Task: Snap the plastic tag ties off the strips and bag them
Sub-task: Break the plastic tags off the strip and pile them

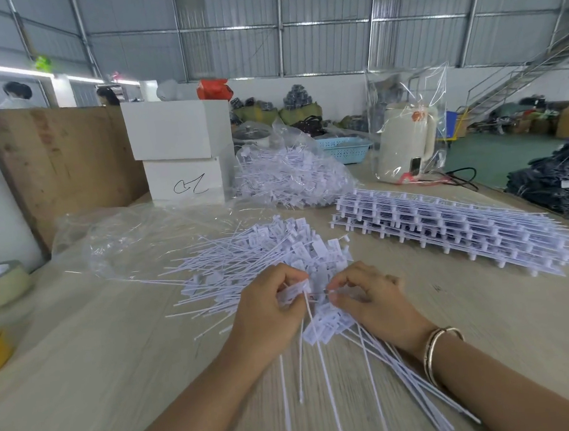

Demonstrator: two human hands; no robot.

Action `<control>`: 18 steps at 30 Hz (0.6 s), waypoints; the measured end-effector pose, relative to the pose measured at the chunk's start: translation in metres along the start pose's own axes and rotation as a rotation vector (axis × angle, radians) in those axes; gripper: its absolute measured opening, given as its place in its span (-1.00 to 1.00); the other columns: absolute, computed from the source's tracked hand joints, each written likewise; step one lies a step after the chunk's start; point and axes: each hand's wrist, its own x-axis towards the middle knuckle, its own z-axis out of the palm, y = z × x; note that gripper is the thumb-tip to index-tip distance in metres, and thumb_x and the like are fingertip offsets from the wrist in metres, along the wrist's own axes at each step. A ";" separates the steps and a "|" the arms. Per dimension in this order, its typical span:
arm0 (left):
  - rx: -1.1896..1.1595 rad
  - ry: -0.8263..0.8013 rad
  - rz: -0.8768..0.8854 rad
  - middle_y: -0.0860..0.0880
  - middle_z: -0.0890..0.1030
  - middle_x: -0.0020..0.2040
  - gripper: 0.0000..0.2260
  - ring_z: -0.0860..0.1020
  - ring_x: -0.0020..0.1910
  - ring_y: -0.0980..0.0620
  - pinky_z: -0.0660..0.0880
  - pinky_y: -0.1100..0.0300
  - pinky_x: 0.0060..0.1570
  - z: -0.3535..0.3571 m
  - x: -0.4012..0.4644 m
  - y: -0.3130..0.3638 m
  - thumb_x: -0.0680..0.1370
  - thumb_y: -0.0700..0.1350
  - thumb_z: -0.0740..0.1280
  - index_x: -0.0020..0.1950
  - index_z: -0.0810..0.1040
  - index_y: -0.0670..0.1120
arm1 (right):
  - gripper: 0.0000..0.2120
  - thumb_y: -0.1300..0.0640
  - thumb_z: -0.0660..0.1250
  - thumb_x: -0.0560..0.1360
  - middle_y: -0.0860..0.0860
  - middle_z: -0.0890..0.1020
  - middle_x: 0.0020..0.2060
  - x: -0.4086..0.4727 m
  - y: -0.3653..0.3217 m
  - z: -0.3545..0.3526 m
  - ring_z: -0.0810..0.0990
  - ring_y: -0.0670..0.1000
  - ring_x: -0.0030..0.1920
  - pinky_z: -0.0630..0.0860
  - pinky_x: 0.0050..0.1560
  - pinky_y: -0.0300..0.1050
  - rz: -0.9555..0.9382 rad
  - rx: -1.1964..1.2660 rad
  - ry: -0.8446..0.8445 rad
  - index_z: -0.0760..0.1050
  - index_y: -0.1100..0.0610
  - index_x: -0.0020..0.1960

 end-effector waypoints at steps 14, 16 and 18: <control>0.237 -0.158 0.118 0.10 0.36 0.11 -0.52 0.34 -0.02 0.29 0.24 0.60 -0.08 0.009 -0.004 -0.008 0.49 -0.23 0.29 0.38 0.30 0.00 | -0.91 -0.08 0.22 0.55 -0.26 0.44 0.01 -0.007 -0.013 0.006 0.31 -0.33 0.13 0.06 0.14 -0.13 -0.123 -0.036 -0.037 0.49 -0.21 -0.01; 0.246 -0.192 0.126 0.08 0.35 0.17 -0.47 0.32 0.01 0.26 0.24 0.59 -0.07 0.010 -0.005 -0.008 0.50 -0.22 0.28 0.44 0.23 0.00 | -0.86 -0.09 0.19 0.55 -0.25 0.46 0.00 -0.006 -0.012 0.006 0.32 -0.28 0.13 0.06 0.15 -0.10 -0.097 -0.029 -0.063 0.52 -0.17 -0.04; 0.256 -0.213 0.167 0.08 0.33 0.17 -0.47 0.30 0.05 0.25 0.24 0.56 -0.03 0.012 -0.005 -0.006 0.50 -0.22 0.26 0.45 0.21 -0.01 | -0.79 -0.08 0.18 0.56 -0.21 0.48 -0.05 -0.005 -0.012 0.005 0.35 -0.23 0.10 0.08 0.16 -0.06 -0.090 -0.023 -0.084 0.55 -0.10 -0.14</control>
